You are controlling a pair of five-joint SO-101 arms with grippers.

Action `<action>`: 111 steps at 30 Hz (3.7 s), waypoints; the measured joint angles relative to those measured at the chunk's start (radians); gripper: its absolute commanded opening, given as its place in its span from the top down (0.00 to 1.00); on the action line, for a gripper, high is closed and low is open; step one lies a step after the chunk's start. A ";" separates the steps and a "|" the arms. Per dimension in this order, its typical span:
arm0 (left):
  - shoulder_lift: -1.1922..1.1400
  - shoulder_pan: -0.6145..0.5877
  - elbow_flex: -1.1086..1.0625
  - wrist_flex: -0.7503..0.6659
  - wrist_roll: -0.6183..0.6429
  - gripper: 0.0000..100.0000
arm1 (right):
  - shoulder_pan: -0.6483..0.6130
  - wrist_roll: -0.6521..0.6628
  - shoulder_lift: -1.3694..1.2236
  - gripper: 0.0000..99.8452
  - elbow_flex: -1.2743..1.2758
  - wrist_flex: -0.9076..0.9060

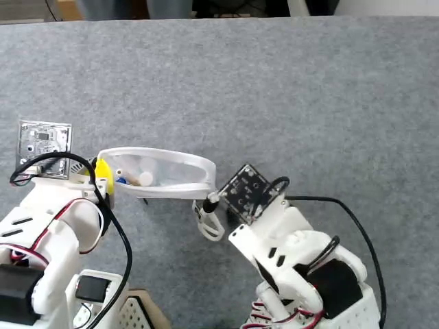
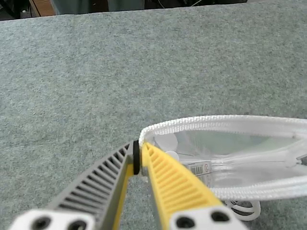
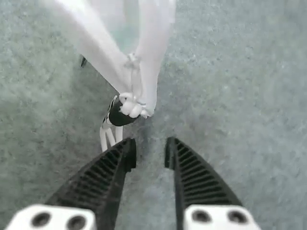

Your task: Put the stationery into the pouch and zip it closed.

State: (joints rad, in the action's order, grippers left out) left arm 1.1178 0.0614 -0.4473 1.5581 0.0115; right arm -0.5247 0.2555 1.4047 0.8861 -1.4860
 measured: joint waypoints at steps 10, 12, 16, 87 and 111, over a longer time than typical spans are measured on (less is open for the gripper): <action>0.000 0.000 0.000 0.000 0.000 0.97 | -0.101 -0.226 -0.002 0.85 0.118 0.192; 0.000 0.000 0.000 0.000 0.000 0.97 | -0.107 -0.253 -0.005 0.85 0.150 0.264; 0.000 0.000 0.000 0.000 0.000 0.97 | -0.109 -0.288 -0.006 0.85 0.198 0.344; -0.020 0.014 -0.040 0.043 0.008 0.64 | -0.038 -0.144 -0.015 0.99 -0.199 0.606; 0.092 -0.140 0.221 0.104 -0.066 0.59 | -0.038 -0.146 -0.011 0.99 -0.370 0.351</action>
State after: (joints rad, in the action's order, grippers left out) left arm 1.2098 -0.0783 -0.2263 1.6625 -0.0545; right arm -0.5631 0.1097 1.3940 0.5163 -1.1347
